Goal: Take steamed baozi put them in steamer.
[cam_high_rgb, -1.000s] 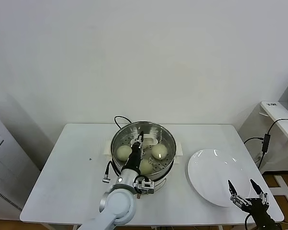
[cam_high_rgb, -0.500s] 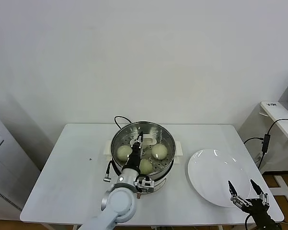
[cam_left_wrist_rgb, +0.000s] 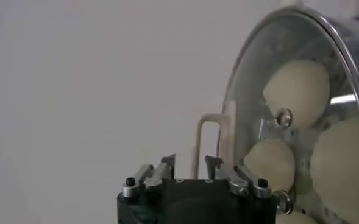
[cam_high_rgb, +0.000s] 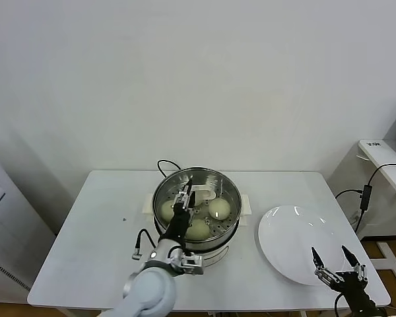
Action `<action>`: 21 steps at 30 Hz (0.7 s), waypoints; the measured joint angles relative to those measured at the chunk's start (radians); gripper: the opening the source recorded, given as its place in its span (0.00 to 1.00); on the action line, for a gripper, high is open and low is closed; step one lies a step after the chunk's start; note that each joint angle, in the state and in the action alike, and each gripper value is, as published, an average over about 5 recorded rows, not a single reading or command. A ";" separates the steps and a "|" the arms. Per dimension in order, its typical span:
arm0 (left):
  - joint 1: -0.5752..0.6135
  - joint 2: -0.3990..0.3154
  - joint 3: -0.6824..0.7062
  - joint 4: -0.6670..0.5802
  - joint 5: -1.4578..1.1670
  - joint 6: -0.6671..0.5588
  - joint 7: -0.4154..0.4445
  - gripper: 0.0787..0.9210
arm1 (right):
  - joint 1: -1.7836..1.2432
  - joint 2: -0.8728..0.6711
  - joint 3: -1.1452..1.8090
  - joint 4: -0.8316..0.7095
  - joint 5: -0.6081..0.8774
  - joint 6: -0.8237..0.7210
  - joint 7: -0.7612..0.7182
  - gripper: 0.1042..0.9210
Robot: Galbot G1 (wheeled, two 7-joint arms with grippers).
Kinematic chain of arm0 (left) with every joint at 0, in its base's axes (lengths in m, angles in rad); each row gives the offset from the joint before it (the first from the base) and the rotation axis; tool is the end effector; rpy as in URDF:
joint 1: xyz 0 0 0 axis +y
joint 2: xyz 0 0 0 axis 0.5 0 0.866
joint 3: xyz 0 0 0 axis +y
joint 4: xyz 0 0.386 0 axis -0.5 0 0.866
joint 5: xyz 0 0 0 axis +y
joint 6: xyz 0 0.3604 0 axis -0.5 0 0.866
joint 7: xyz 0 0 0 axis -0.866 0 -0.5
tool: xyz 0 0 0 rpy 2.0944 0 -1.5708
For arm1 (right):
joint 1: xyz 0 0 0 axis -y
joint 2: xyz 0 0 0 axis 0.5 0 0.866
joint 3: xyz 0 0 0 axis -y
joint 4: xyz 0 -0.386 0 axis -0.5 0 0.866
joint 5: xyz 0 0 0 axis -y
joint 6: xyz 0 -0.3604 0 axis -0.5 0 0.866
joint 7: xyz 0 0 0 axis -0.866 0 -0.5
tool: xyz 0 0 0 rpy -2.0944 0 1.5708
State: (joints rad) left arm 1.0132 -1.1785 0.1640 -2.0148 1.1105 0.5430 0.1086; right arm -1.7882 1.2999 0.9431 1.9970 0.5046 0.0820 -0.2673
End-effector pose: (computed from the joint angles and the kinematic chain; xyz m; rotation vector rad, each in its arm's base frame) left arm 0.2613 -0.1025 -0.2839 0.3113 2.3029 1.8538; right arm 0.0911 -0.1922 -0.3444 0.0152 -3.0366 -0.0764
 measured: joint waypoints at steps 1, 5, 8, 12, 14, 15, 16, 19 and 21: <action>0.006 0.010 -0.005 -0.014 -0.024 -0.005 -0.008 0.59 | 0.002 -0.002 -0.004 0.002 0.003 0.000 0.003 0.88; 0.031 0.046 -0.035 -0.063 -0.134 -0.042 -0.048 0.73 | 0.020 -0.019 -0.020 0.010 0.017 -0.005 0.018 0.88; 0.051 0.060 -0.077 -0.087 -0.227 -0.092 -0.087 0.82 | 0.046 -0.037 -0.038 0.011 0.025 -0.012 0.035 0.88; 0.079 0.068 -0.156 -0.105 -0.362 -0.173 -0.142 0.88 | 0.089 -0.057 -0.073 0.011 0.033 -0.020 0.067 0.88; 0.097 0.065 -0.204 -0.111 -0.435 -0.217 -0.165 0.88 | 0.111 -0.063 -0.094 0.008 0.035 -0.025 0.085 0.88; 0.108 0.061 -0.230 -0.112 -0.472 -0.240 -0.173 0.88 | 0.121 -0.065 -0.105 0.005 0.034 -0.027 0.093 0.88; 0.121 0.054 -0.257 -0.113 -0.508 -0.263 -0.179 0.88 | 0.130 -0.067 -0.117 0.002 0.033 -0.030 0.101 0.88; 0.167 0.024 -0.344 -0.111 -0.613 -0.337 -0.187 0.88 | 0.153 -0.070 -0.149 -0.007 0.026 -0.034 0.122 0.88; 0.201 0.000 -0.403 -0.104 -0.675 -0.387 -0.184 0.88 | 0.164 -0.070 -0.167 -0.010 0.021 -0.035 0.135 0.88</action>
State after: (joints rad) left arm 1.2143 -1.1788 -0.2390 -2.1189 0.4351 0.1565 -0.0751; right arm -1.6240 1.2302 0.7765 1.9865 0.5259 0.0469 -0.1321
